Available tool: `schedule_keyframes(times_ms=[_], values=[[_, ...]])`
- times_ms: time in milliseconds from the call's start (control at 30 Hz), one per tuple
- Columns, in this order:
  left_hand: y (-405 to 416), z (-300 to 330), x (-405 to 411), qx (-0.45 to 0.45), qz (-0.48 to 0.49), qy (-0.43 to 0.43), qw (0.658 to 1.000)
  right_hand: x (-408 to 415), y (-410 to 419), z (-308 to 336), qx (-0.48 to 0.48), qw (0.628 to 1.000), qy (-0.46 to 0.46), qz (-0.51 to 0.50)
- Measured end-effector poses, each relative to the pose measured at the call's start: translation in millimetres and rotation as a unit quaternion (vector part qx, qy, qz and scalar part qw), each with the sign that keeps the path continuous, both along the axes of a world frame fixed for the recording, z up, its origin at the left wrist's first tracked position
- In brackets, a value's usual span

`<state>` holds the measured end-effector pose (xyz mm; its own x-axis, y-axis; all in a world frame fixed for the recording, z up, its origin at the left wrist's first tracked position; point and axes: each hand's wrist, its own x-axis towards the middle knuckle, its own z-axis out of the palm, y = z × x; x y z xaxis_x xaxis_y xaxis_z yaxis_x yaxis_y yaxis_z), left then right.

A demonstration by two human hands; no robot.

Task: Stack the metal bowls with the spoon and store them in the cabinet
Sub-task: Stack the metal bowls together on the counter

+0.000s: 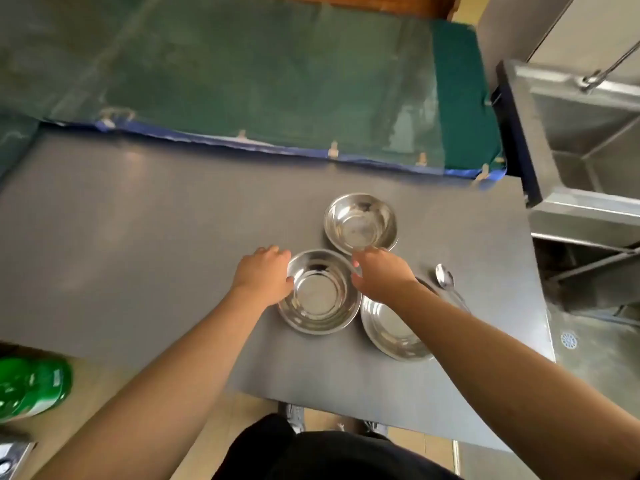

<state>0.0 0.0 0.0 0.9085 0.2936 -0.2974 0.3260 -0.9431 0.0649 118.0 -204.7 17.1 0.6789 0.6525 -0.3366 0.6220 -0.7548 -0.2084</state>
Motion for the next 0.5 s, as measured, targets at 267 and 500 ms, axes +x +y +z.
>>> schedule_keyframes(times_ms=[267,500], values=[[-4.4,-38.5,-21.3,-0.060,0.050,0.022,0.997,-23.7,8.0,-34.9,-0.017,0.996,0.058,-0.059],[-16.5,-55.2,-27.6,-0.144,0.115,0.005,0.983,-39.3,16.2,-49.5,0.019,0.988,0.082,-0.125]])
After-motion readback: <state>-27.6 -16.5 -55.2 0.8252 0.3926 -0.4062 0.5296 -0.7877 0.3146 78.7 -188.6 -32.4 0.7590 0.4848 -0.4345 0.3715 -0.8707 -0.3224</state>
